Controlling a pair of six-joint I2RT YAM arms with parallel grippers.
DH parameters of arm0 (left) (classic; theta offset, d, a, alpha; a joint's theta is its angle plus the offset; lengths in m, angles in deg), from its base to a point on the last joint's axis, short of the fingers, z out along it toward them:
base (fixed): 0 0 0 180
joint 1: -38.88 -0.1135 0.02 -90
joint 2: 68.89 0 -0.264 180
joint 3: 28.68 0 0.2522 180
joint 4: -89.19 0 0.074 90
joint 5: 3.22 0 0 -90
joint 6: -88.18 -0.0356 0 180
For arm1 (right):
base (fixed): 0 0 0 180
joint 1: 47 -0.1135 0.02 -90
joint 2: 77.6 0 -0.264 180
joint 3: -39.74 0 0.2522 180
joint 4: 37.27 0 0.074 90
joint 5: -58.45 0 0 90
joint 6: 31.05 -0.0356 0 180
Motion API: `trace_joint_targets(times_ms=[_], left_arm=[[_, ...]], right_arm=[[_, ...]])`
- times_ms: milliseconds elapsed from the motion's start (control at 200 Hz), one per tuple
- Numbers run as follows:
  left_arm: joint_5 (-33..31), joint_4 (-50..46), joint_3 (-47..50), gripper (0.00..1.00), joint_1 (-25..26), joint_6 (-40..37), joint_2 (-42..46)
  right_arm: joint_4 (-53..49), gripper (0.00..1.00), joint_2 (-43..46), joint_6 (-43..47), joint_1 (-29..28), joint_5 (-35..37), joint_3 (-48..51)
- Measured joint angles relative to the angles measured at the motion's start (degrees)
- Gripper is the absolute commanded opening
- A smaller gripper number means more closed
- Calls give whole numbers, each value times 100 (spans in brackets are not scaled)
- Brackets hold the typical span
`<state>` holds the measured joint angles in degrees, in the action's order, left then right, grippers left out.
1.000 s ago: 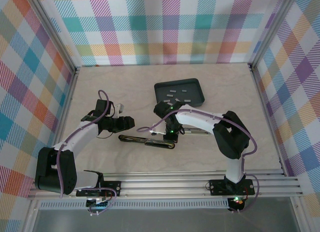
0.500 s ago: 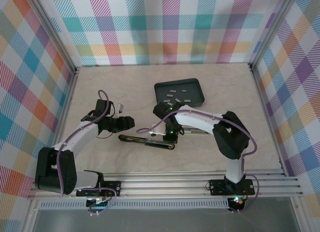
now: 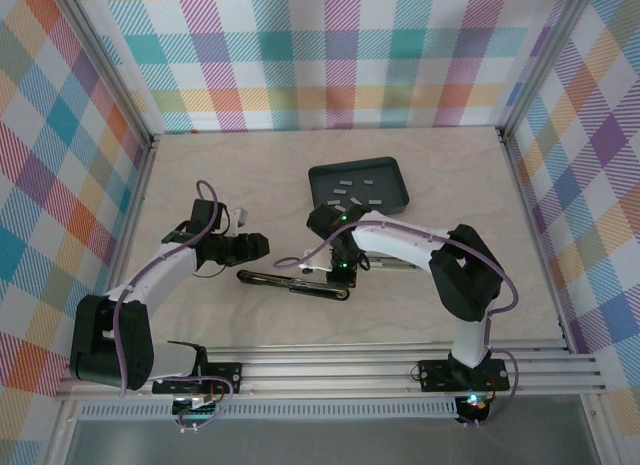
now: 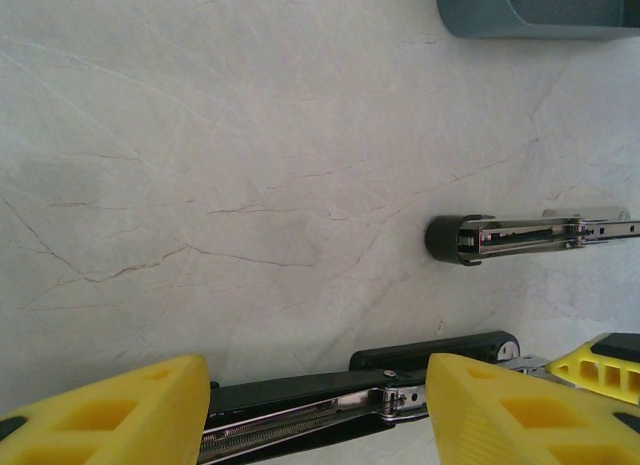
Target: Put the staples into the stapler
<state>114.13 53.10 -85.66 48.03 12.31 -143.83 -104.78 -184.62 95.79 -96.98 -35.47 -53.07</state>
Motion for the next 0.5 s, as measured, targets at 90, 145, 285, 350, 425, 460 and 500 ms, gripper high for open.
trace_joint_targets(times_ms=[90,145,285,350,425,460,500], left_arm=[[0,0,0,60,0,0,0],[0,0,0,60,0,0,0],[0,0,0,60,0,2,0],[0,0,0,60,0,2,0],[0,0,0,60,0,2,0],[0,0,0,60,0,0,0],[0,0,0,60,0,2,0]], right_arm=[[-11,12,35,-2,0,-22,9],[-24,12,37,-15,0,-22,11],[-50,12,35,-33,0,-22,20],[-50,12,35,-42,0,-22,20],[-52,12,24,-42,0,-22,20],[-52,12,15,-44,0,-22,20],[-52,12,0,-44,0,-22,20]])
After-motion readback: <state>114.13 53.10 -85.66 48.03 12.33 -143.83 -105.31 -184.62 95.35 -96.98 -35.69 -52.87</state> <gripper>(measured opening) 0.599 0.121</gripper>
